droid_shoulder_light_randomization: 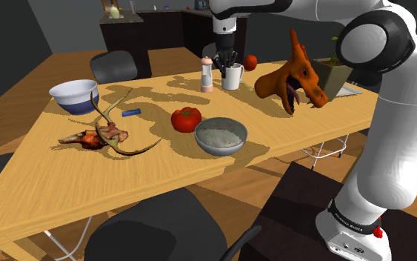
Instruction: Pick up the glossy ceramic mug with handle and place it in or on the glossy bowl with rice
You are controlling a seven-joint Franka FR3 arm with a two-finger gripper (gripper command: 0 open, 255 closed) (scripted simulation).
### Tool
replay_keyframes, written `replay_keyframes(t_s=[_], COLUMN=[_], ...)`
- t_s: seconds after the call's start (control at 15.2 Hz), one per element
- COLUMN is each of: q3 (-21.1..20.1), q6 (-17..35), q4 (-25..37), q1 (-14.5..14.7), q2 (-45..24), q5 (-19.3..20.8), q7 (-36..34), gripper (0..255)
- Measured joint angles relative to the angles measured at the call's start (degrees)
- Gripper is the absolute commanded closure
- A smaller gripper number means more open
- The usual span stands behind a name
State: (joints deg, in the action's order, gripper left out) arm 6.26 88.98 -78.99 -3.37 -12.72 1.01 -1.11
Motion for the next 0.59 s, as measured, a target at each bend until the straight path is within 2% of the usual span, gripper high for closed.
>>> replay_keyframes(t_s=[0.59], q3=[0.07], q6=[-8.41], q4=[11.14], q1=[-0.27], q2=[-2.75], q5=[-0.28], q7=[0.37], gripper=[255])
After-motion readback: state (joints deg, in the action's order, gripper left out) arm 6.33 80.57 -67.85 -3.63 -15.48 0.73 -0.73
